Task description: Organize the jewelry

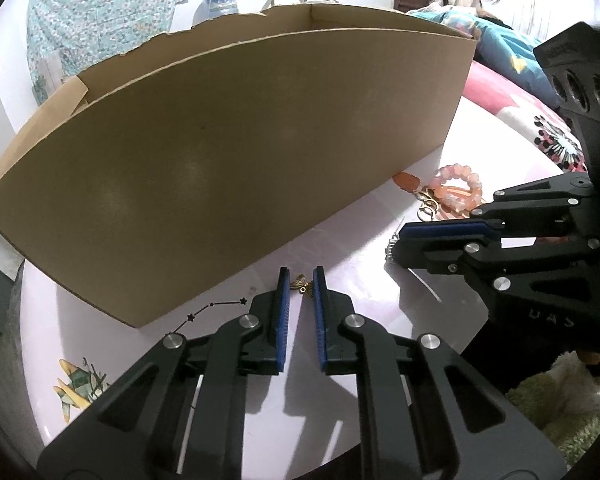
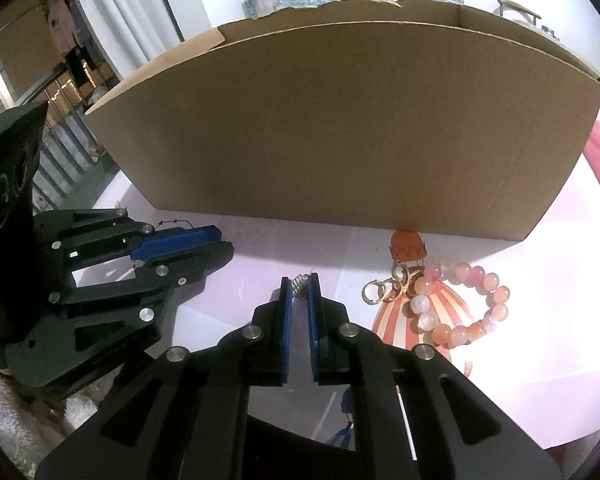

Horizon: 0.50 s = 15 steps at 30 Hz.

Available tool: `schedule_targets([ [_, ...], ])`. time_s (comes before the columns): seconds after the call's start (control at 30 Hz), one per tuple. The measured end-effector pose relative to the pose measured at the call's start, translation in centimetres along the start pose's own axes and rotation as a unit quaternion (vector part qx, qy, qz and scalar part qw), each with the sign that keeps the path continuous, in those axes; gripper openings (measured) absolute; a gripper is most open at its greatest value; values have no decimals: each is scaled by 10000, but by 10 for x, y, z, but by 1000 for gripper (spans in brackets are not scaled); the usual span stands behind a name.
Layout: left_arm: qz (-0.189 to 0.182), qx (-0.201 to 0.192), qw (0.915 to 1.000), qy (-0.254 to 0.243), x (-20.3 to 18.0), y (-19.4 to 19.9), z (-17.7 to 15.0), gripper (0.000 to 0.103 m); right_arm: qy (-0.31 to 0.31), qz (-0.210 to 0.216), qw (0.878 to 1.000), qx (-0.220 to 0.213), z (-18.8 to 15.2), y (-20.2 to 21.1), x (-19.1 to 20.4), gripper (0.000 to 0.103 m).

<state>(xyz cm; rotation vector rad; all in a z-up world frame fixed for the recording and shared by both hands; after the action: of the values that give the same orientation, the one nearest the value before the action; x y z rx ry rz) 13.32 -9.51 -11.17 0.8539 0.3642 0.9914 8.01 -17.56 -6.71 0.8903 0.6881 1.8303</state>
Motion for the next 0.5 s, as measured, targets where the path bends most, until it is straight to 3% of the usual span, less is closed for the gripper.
schedule_targets([
  [0.5,50,-151,9998,73,7,16,-2,10,65,51,9999,-123,6,6,4,8],
])
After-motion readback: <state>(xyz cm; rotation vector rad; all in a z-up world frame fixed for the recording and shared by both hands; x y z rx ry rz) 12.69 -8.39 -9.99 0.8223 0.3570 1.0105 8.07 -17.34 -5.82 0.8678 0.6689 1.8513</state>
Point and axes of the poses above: each gripper's, at about its wrist camera, not at the fingertips, and y roughly against the way its jaws point, x to its left, z to its top, the point moved 10 cm from there along -y, roughly the way its jaws point, and after that the axes turned 6 degrees about z, right-handed, at the moved point
